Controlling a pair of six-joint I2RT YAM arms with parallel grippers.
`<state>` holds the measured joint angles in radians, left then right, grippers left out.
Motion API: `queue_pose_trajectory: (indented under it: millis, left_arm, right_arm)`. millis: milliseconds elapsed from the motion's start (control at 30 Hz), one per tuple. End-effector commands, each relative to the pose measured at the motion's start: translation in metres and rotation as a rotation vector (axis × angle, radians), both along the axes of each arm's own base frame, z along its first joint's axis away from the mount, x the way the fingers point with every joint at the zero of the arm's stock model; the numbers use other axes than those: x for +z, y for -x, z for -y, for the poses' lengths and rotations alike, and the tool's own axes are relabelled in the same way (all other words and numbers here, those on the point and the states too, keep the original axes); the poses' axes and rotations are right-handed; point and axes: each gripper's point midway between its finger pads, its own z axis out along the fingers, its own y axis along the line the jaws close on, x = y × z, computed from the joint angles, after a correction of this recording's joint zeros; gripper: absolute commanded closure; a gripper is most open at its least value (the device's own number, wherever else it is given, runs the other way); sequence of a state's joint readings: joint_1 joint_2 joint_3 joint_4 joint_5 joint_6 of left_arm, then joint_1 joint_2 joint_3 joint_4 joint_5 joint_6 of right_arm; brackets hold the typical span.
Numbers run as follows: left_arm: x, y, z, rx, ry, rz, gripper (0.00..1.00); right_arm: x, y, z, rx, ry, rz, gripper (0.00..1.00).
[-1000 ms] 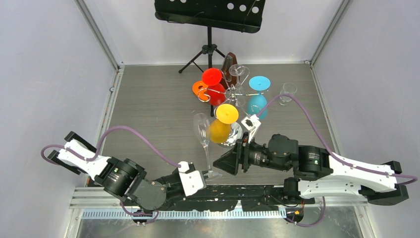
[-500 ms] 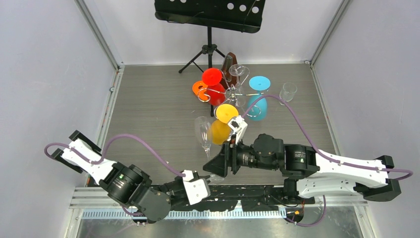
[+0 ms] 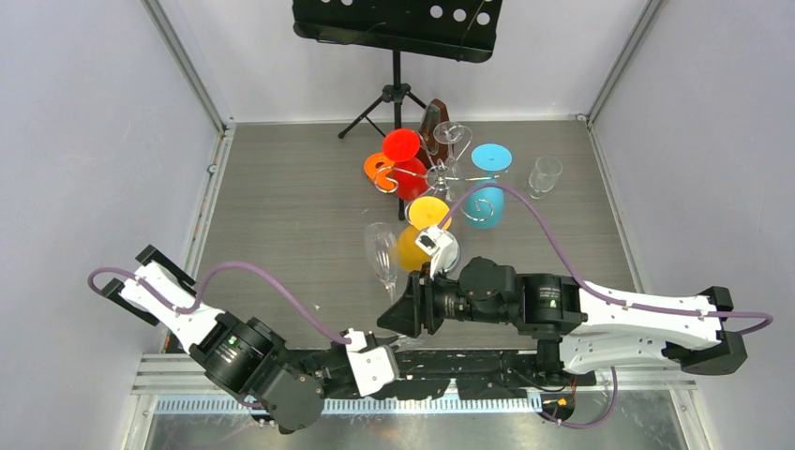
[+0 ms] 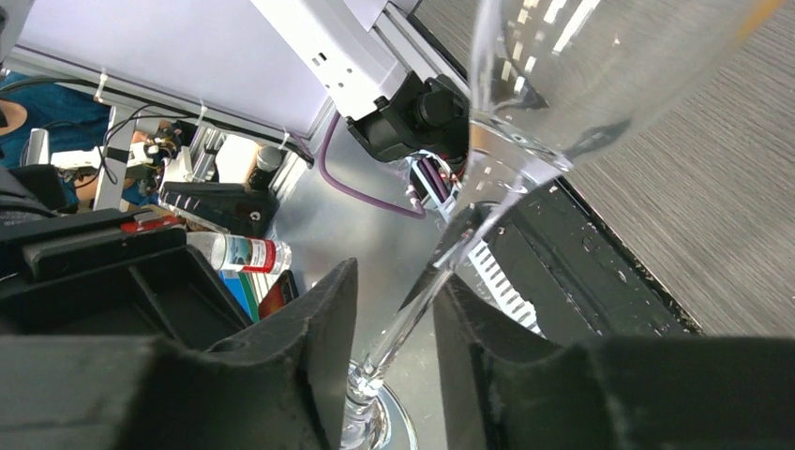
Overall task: Take the wine glass off the wine glass rack
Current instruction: Place the wine glass at the center of the board.
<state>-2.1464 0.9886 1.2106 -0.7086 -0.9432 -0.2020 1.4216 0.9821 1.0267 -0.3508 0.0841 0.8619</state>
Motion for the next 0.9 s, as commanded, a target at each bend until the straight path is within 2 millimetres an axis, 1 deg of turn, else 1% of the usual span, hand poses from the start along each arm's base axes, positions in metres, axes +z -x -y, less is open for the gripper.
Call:
queue_pose_trajectory:
  millis: [0,33,67,133,167,200,267,500,533,667,700,800,867]
  left_arm:
    - [0.019,-0.005,0.000,0.051,0.079,-0.016,1.00]
    - [0.019,-0.004,0.000,0.051,0.079,-0.017,1.00]
    - [0.019,-0.004,0.000,0.050,0.080,-0.020,1.00]
    - [0.018,-0.003,-0.001,0.047,0.079,-0.022,1.00]
    - [0.017,-0.003,-0.001,0.045,0.077,-0.023,1.00]
    - [0.017,-0.002,-0.001,0.042,0.076,-0.024,1.00]
    - [0.015,-0.001,-0.001,0.040,0.074,-0.029,1.00]
    - [0.014,-0.004,-0.005,0.043,0.092,-0.052,0.99]
    - [0.014,-0.004,-0.006,0.039,0.099,-0.058,0.95]
    - [0.015,-0.003,-0.007,0.012,0.134,-0.075,0.66]
    - [0.015,-0.004,-0.008,0.009,0.141,-0.078,0.60]
    - [0.015,-0.007,-0.011,0.007,0.161,-0.084,0.47]
    - [0.017,-0.012,-0.013,0.000,0.179,-0.107,0.41]
  right_arm:
    - [0.038,0.004,-0.008,0.014,-0.108,0.009,0.62]
    - [0.039,0.004,-0.008,0.014,-0.110,0.009,0.68]
    - [0.040,0.004,-0.008,0.014,-0.113,0.010,0.71]
    - [0.039,0.005,-0.009,0.015,-0.113,0.011,0.83]
    - [0.038,0.005,-0.009,0.016,-0.112,0.010,0.86]
    - [0.039,0.005,-0.010,0.016,-0.117,0.011,0.92]
    - [0.037,0.005,-0.010,0.015,-0.116,0.013,0.94]
    - [0.039,0.005,-0.008,0.017,-0.118,0.042,0.94]
    - [0.041,0.004,-0.007,0.013,-0.120,0.050,0.94]
    - [0.046,0.000,-0.001,0.005,-0.118,0.101,0.94]
    - [0.048,-0.001,0.002,0.006,-0.116,0.119,0.94]
    - [0.049,-0.005,0.009,0.002,-0.099,0.176,0.94]
    - [0.048,-0.007,0.017,0.005,-0.085,0.226,0.94]
